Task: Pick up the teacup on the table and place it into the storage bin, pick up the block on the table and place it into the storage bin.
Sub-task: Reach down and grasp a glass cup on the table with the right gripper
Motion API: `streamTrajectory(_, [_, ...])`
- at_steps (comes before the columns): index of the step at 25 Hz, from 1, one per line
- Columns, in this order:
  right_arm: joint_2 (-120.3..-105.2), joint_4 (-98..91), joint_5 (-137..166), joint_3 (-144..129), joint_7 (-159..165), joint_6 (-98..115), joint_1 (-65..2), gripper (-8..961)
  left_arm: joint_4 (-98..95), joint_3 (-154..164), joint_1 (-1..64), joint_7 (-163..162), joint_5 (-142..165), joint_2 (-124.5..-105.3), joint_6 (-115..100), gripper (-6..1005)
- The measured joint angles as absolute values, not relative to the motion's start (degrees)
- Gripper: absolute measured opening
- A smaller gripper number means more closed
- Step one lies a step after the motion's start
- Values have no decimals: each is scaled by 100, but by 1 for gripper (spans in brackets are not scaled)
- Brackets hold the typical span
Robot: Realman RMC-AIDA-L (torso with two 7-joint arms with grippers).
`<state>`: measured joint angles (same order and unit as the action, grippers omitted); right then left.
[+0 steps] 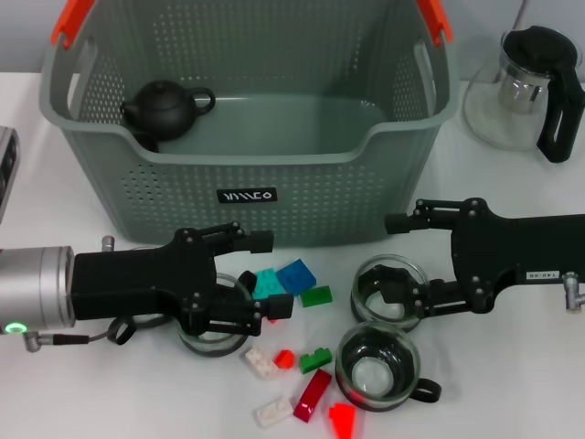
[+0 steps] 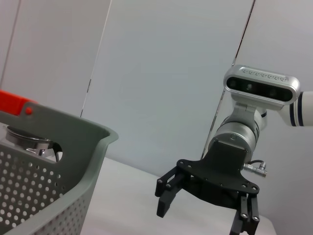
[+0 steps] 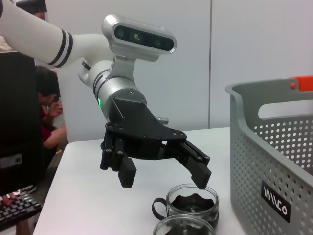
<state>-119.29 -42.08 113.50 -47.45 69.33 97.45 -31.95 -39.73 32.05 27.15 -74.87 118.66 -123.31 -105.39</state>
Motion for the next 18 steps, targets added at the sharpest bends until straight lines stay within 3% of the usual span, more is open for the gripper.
streamTrajectory(5, [-11921, -4198, 11370, -4745, 6945, 9711, -3203, 920, -3964, 3216, 2701, -7508, 11866, -12330, -10564, 934])
streamTrajectory(18, [-11914, -4239, 11378, -4784, 6900, 9802, -3163, 932, -3972, 3242, 2655, -7481, 11866, -12339, -10607, 934])
